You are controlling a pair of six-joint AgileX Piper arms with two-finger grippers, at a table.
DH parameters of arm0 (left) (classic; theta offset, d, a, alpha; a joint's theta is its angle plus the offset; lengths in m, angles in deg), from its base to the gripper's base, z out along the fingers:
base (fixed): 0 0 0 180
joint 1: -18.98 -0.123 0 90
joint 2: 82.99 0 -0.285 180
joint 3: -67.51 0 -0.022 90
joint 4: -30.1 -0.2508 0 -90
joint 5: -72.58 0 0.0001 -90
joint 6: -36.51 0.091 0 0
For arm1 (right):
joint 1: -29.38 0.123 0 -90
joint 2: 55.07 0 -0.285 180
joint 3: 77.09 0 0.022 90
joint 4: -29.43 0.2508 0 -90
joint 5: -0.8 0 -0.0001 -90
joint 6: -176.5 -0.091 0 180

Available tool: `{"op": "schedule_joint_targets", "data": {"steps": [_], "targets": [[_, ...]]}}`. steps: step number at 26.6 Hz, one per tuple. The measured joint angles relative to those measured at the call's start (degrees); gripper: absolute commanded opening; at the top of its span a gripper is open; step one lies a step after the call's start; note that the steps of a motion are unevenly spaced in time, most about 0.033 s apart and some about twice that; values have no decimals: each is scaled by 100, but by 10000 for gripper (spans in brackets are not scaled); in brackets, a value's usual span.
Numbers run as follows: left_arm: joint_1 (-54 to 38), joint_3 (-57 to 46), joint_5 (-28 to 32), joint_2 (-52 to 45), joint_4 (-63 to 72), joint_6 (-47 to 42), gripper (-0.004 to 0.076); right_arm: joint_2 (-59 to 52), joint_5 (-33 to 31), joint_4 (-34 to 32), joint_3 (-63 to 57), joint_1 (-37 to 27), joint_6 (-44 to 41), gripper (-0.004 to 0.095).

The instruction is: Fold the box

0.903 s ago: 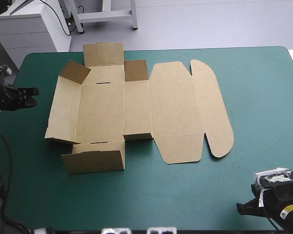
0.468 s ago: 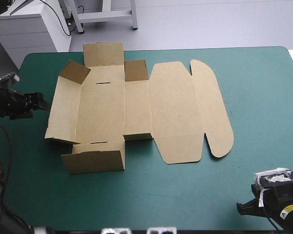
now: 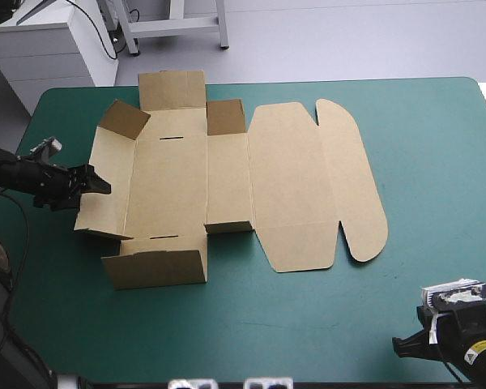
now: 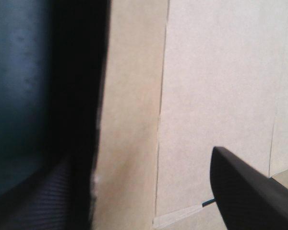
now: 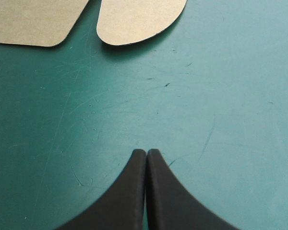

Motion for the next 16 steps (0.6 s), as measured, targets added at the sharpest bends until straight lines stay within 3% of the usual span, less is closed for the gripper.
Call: {"op": "schedule_joint_targets", "data": {"steps": [6,9,11,12,13,14,15,16], "targets": [[403,-6,114,20,27,45,545,0,0,0,0,0,0,-20],[567,-6,229,95,31,44,489,0,0,0,0,0,0,-20],[641,-6,245,204,31,44,391,0,0,0,0,0,0,-20],[656,-6,250,262,31,44,256,0,0,0,0,0,0,-20],[657,-6,250,362,16,39,182,0,0,0,0,0,0,-20],[657,-6,263,377,4,32,41,0,0,0,0,0,0,-20],[651,-6,270,401,-9,22,-10,0,0,0,0,0,0,-20],[651,-6,270,401,-9,22,-8,0,0,0,0,0,0,-20]]}}
